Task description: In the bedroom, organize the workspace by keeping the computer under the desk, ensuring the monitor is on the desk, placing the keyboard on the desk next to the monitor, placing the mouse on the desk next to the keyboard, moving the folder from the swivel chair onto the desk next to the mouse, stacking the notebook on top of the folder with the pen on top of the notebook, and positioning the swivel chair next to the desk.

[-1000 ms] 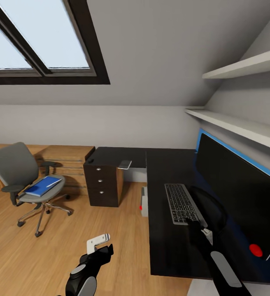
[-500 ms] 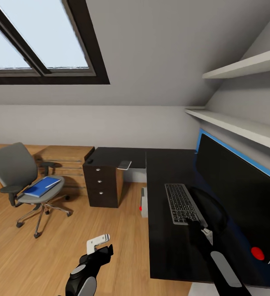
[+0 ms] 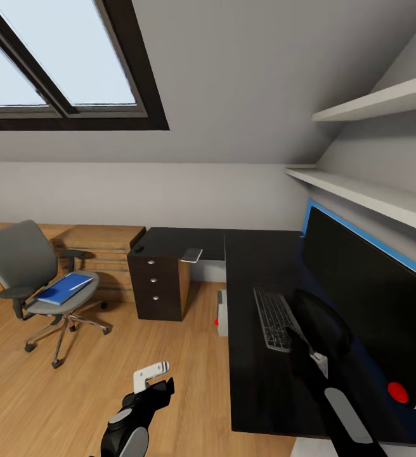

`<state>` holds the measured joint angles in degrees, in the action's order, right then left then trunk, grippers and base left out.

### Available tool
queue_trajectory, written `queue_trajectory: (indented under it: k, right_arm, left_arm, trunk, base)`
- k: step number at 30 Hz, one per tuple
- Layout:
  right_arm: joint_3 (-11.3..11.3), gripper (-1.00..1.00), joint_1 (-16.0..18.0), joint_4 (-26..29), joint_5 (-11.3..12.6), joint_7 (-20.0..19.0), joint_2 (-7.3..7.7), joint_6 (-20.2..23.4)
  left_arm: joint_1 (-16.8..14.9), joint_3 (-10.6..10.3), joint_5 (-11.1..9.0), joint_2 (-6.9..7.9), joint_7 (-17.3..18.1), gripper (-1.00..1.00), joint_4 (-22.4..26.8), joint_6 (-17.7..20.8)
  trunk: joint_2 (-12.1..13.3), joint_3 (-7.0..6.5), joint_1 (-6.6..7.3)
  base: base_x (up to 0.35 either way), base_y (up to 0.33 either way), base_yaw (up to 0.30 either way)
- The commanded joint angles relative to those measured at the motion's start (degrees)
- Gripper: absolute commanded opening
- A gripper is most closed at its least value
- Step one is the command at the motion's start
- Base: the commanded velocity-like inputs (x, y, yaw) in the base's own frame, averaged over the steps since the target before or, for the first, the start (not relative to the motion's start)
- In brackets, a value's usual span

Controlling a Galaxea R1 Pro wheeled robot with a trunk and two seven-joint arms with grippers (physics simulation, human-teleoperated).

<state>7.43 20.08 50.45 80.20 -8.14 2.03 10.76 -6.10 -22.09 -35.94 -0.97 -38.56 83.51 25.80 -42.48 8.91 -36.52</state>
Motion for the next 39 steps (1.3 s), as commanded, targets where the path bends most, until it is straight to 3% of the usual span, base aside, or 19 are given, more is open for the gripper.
queue_trajectory:
  k: [1, 26, 39]
  right_arm:
    - [0.1, 1.00, 0.0, 0.0, 0.5, -0.1, -0.01, 0.4]
    - [0.1, 1.00, 0.0, 0.0, 0.4, -0.2, -0.01, 0.3]
    - [-0.1, 1.00, 0.0, -0.1, 0.3, -0.1, -0.01, 0.4]
  left_arm:
    - [-0.1, -0.1, -0.4, 0.01, -0.5, 1.00, 0.1, 0.1]
    - [-0.1, -0.1, -0.4, 0.01, -0.4, 1.00, 0.0, 0.0]
    - [-0.1, 0.1, -0.4, 0.01, -0.4, 1.00, 0.1, 0.0]
  trunk:
    - [-0.1, 0.09, -0.01]
    - [-0.1, 0.09, -0.01]
    - [-0.1, 0.09, -0.01]
  base:
    - [0.000, 0.000, 0.000]
    - [-0.045, -0.040, 0.000]
    - [-0.173, 0.000, 0.000]
